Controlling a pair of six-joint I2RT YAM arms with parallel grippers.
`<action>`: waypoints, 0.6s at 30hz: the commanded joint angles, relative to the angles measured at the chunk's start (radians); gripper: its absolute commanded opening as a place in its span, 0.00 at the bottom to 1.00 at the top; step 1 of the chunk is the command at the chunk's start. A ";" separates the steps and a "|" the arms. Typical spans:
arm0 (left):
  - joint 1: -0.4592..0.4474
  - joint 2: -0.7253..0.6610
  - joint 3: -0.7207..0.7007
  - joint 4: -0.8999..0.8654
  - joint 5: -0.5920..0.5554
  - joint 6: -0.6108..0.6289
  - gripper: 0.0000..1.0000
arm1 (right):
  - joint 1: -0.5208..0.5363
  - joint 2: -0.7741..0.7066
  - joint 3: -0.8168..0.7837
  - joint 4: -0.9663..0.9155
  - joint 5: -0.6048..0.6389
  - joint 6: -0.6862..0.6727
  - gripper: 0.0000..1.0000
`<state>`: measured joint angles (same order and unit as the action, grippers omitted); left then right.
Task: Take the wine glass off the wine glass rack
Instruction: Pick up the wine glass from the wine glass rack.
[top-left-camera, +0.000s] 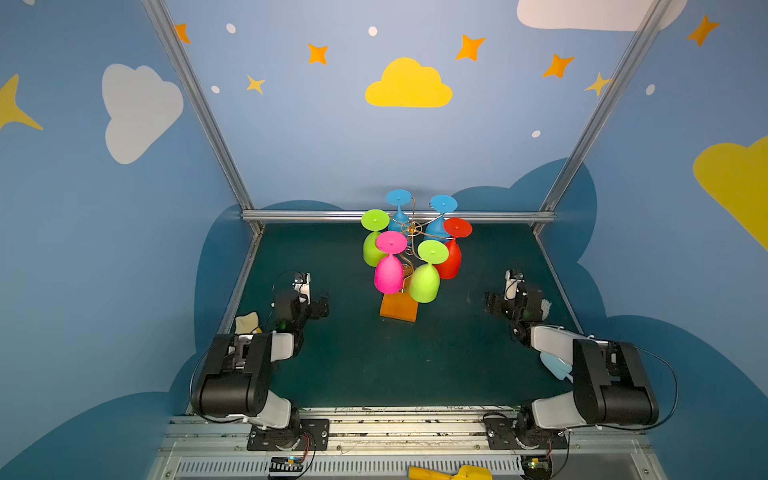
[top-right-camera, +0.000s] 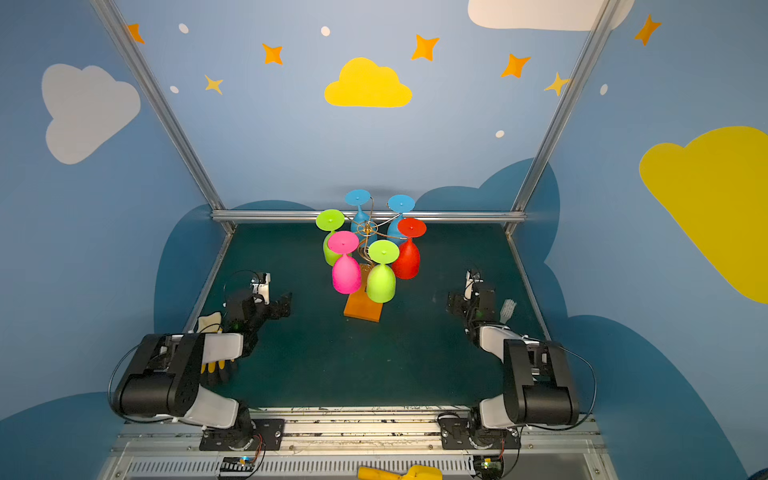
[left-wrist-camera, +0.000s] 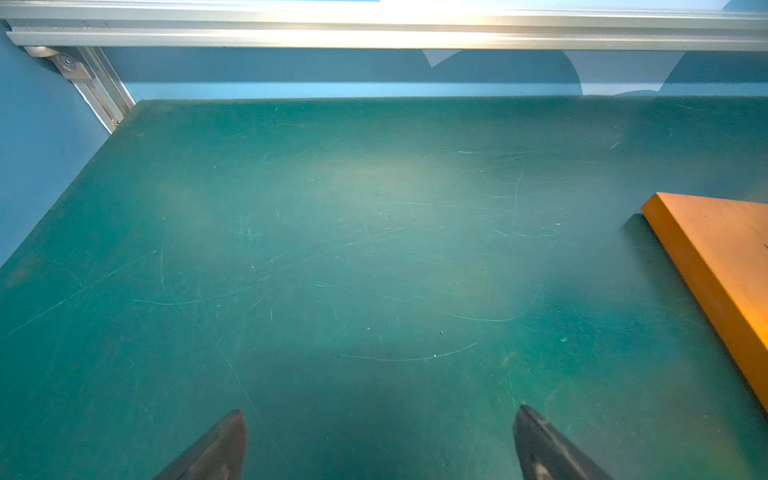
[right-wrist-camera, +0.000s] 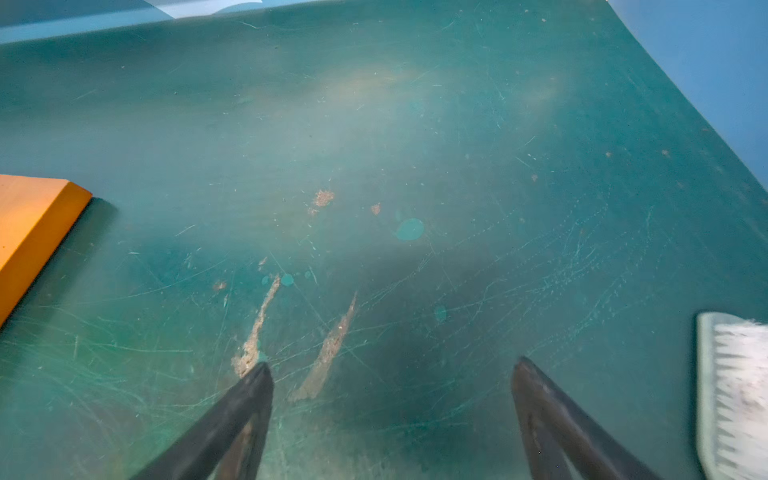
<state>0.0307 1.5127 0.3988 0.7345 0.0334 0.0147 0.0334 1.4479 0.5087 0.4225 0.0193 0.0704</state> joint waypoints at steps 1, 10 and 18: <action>0.002 0.013 0.022 0.018 0.013 -0.007 0.99 | -0.004 0.008 0.028 0.015 -0.005 -0.001 0.89; 0.016 0.014 0.026 0.015 0.037 -0.012 0.99 | -0.003 0.010 0.028 0.015 -0.007 -0.001 0.89; 0.016 0.014 0.025 0.015 0.038 -0.012 1.00 | -0.004 0.009 0.029 0.015 -0.006 0.000 0.89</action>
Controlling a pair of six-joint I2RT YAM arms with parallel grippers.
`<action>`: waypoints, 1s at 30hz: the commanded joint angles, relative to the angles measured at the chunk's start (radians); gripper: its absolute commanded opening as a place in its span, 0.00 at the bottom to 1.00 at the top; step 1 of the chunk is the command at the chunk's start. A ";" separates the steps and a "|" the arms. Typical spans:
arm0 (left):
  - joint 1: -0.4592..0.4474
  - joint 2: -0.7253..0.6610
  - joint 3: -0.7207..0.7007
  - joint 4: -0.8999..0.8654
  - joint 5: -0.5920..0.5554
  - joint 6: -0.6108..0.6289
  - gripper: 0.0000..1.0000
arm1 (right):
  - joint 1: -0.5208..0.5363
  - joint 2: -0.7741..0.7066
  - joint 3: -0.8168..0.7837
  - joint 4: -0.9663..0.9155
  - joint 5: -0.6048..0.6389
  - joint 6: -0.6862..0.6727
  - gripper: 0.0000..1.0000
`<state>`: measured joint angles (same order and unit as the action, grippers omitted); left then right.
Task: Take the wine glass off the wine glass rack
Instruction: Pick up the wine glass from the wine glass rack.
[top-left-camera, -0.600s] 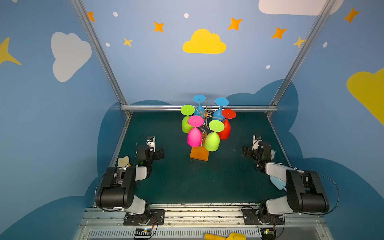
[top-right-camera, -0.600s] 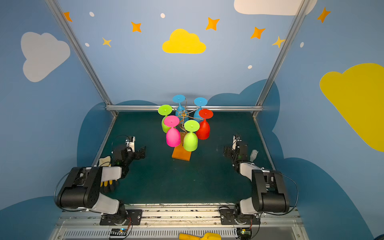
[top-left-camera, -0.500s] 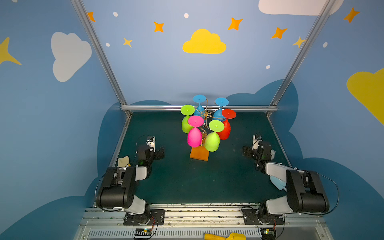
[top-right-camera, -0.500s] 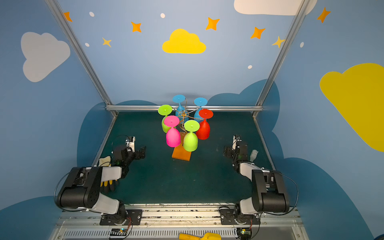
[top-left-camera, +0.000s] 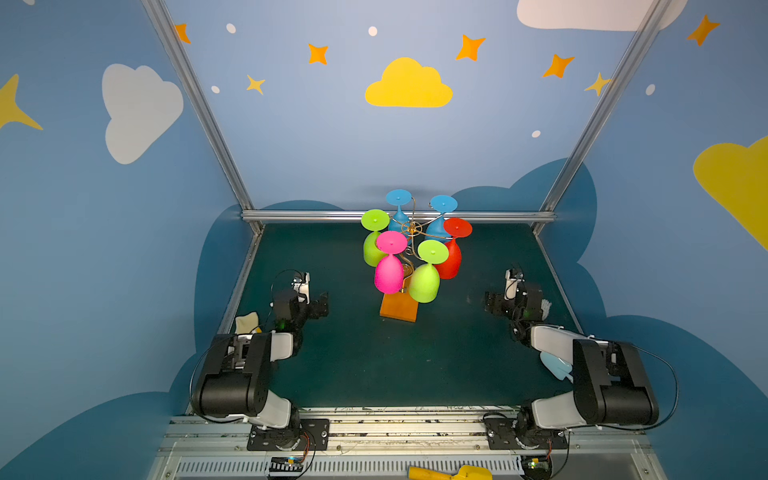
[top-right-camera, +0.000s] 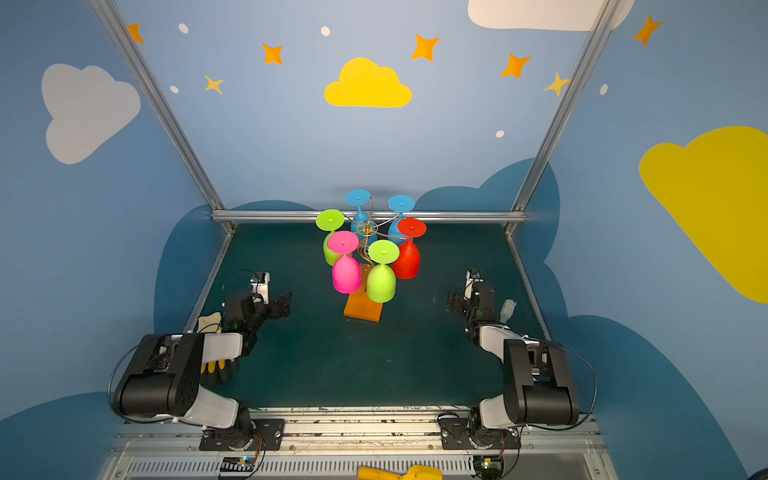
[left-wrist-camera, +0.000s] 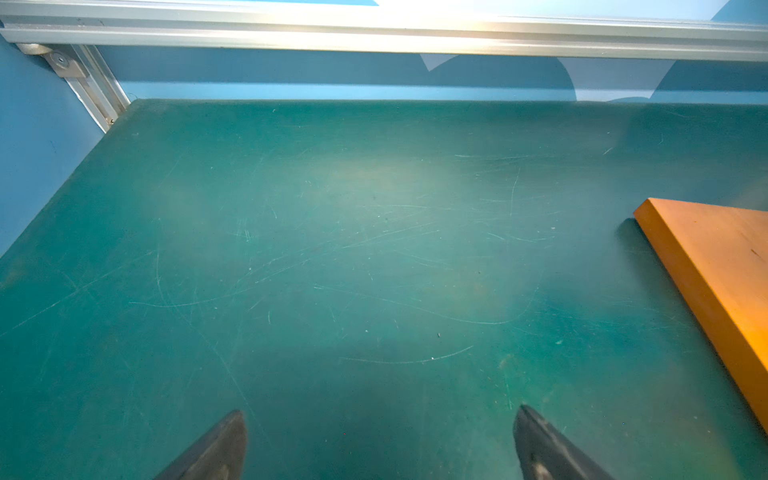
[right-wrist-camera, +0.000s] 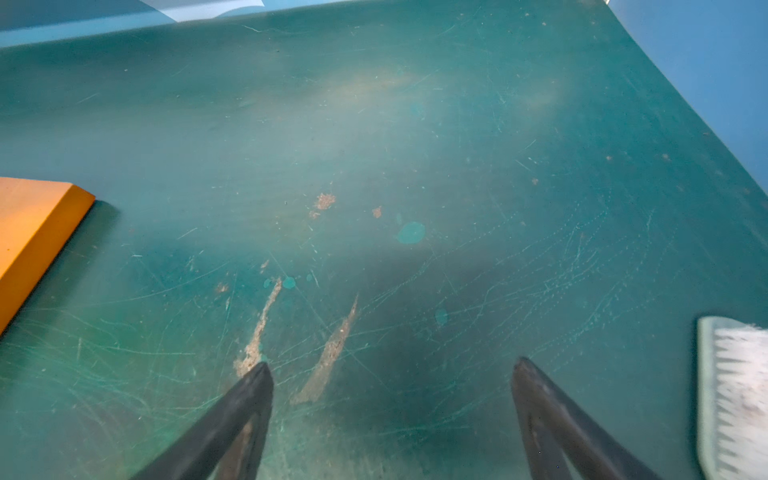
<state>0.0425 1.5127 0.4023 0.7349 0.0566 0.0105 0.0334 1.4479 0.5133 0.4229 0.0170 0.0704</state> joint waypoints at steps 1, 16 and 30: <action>0.005 0.015 0.021 0.015 0.016 -0.007 0.99 | -0.003 0.010 0.023 0.014 -0.004 -0.001 0.89; -0.081 -0.368 0.100 -0.340 -0.155 -0.161 0.99 | 0.026 -0.399 0.265 -0.460 -0.045 0.308 0.97; -0.081 -0.701 0.148 -0.491 -0.114 -0.456 0.99 | -0.023 -0.646 0.254 -0.479 -0.446 0.491 0.69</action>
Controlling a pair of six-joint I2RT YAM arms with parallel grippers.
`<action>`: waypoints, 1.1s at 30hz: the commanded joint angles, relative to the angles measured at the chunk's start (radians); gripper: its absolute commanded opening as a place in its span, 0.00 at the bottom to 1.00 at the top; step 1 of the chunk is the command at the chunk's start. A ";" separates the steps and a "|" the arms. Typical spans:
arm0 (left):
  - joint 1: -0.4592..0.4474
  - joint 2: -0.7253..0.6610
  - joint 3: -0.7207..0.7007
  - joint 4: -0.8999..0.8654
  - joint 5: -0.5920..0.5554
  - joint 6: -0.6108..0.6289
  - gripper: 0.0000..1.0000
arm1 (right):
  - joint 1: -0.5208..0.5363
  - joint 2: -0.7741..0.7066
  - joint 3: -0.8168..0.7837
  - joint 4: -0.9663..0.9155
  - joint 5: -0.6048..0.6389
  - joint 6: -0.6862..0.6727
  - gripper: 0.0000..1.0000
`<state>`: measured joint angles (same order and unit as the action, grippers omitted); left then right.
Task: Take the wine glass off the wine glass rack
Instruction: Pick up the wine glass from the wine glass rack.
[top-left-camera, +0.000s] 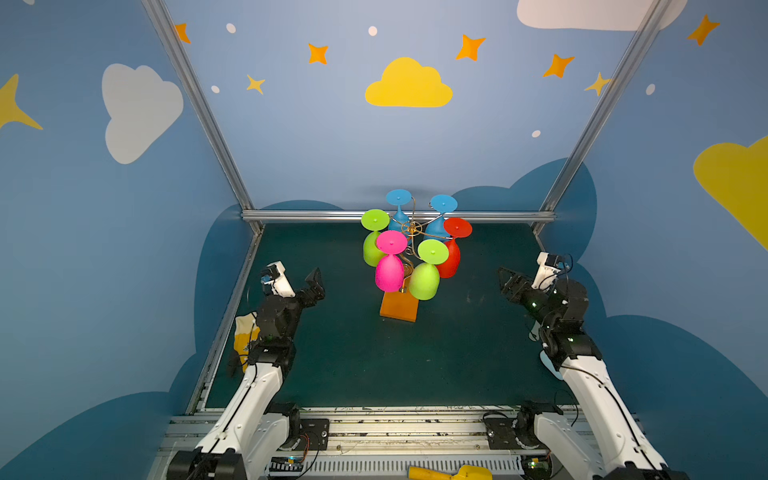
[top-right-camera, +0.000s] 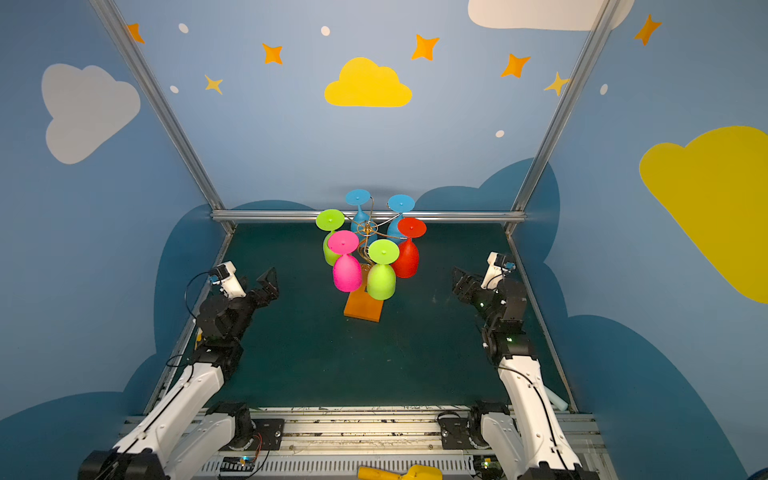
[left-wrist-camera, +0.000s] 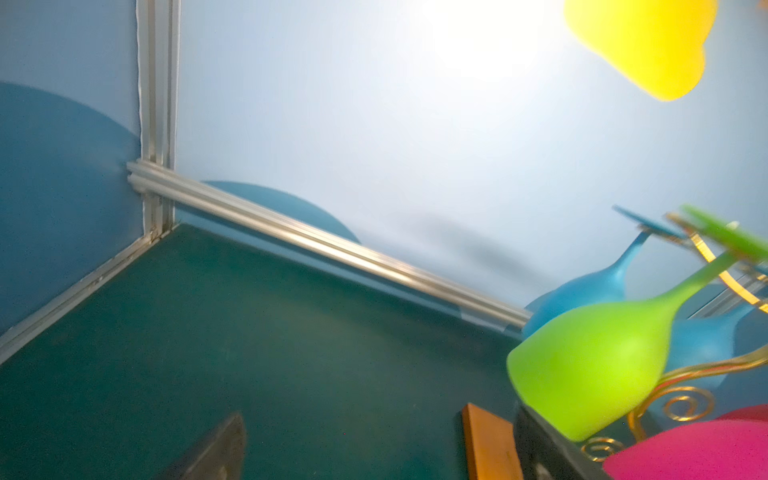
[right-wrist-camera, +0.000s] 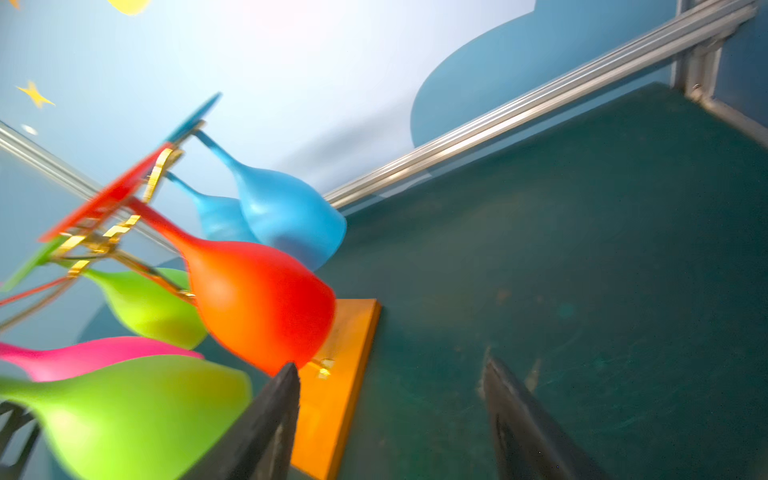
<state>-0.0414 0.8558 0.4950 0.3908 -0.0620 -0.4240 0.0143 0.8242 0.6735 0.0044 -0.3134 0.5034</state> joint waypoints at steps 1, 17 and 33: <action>0.003 -0.056 0.057 -0.149 0.008 -0.021 0.99 | -0.004 -0.010 0.113 -0.068 -0.158 0.077 0.71; 0.008 -0.105 0.050 -0.134 0.066 -0.021 0.99 | -0.004 0.339 0.373 0.138 -0.538 0.464 0.57; 0.018 -0.104 0.036 -0.116 0.074 -0.031 0.99 | 0.051 0.713 0.605 0.335 -0.667 0.610 0.43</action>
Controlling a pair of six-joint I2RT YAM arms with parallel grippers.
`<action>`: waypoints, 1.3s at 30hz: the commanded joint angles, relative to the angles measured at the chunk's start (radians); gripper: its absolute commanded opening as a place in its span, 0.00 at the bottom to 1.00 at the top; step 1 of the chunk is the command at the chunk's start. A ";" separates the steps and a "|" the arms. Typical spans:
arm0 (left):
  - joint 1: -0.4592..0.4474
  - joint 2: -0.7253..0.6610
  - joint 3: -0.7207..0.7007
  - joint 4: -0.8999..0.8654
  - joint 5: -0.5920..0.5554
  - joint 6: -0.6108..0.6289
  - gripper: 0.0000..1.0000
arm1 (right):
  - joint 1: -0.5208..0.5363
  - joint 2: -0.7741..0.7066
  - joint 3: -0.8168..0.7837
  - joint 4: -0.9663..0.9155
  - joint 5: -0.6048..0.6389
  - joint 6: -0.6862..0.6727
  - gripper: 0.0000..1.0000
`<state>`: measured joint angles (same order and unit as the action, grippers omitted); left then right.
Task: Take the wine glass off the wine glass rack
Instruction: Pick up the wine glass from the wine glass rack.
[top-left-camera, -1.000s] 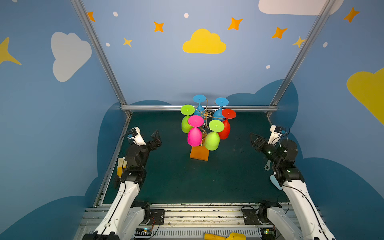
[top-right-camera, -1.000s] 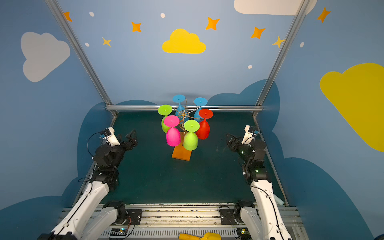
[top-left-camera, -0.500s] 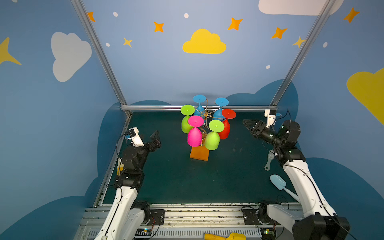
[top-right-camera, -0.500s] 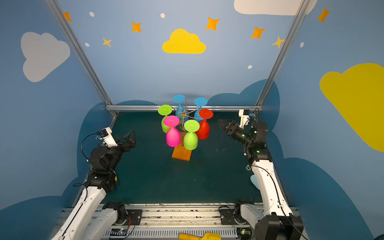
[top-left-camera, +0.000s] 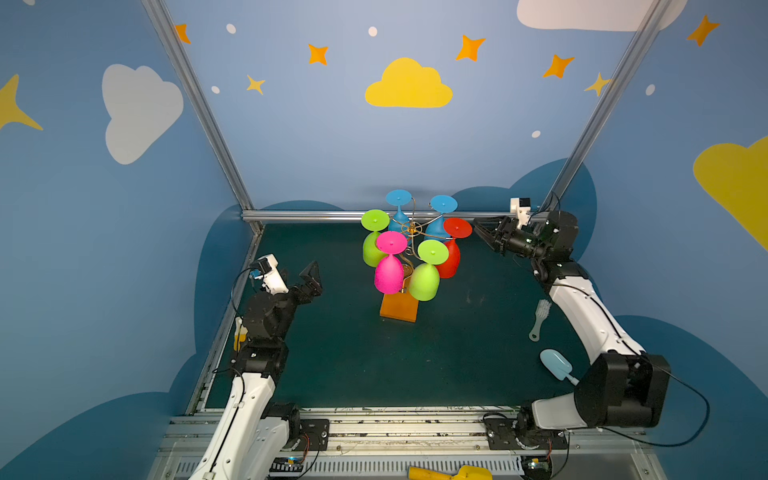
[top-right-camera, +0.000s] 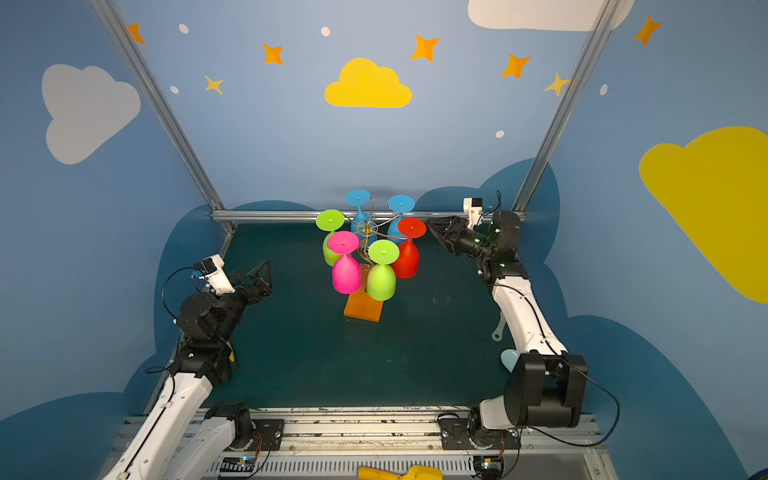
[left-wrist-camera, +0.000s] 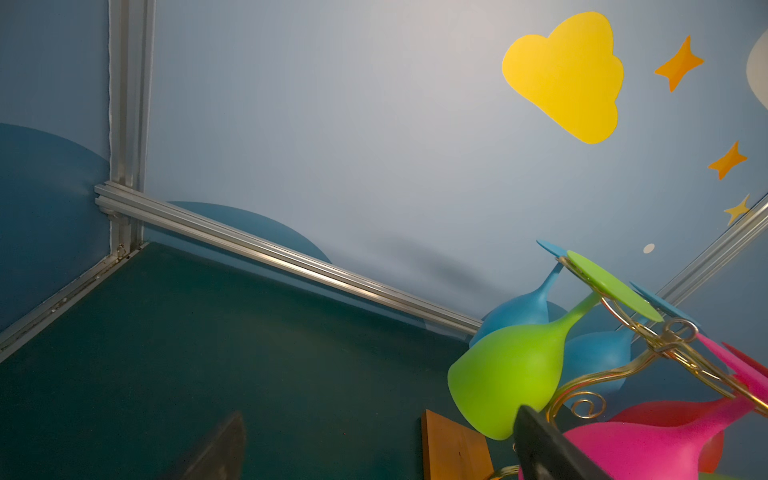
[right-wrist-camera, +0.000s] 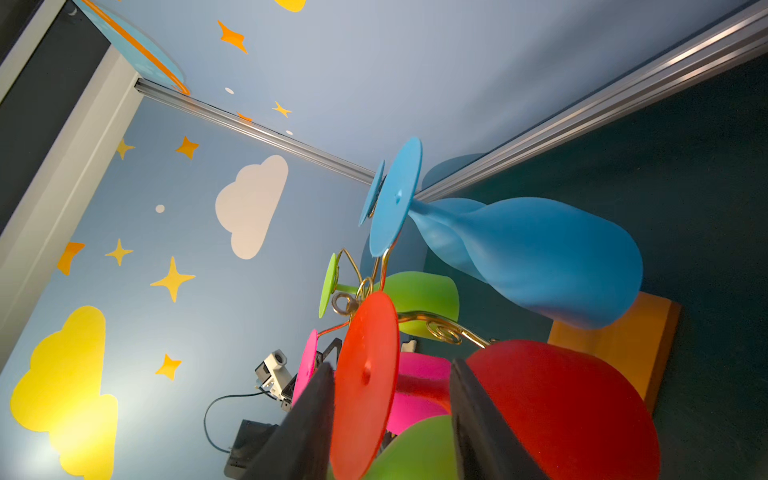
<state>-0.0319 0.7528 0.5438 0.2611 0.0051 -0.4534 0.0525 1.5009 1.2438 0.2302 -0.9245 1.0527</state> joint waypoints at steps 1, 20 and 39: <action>0.010 -0.001 -0.012 0.014 0.007 -0.001 0.99 | 0.020 0.053 0.047 0.109 -0.060 0.061 0.42; 0.015 -0.034 -0.019 0.009 -0.005 0.001 0.99 | 0.063 0.037 0.084 -0.012 -0.034 -0.025 0.16; 0.014 -0.061 -0.026 0.007 -0.022 -0.008 0.99 | 0.043 -0.020 0.047 -0.007 -0.034 0.029 0.00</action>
<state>-0.0216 0.7048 0.5282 0.2619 -0.0036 -0.4576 0.1005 1.5120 1.3025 0.1715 -0.9451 1.0515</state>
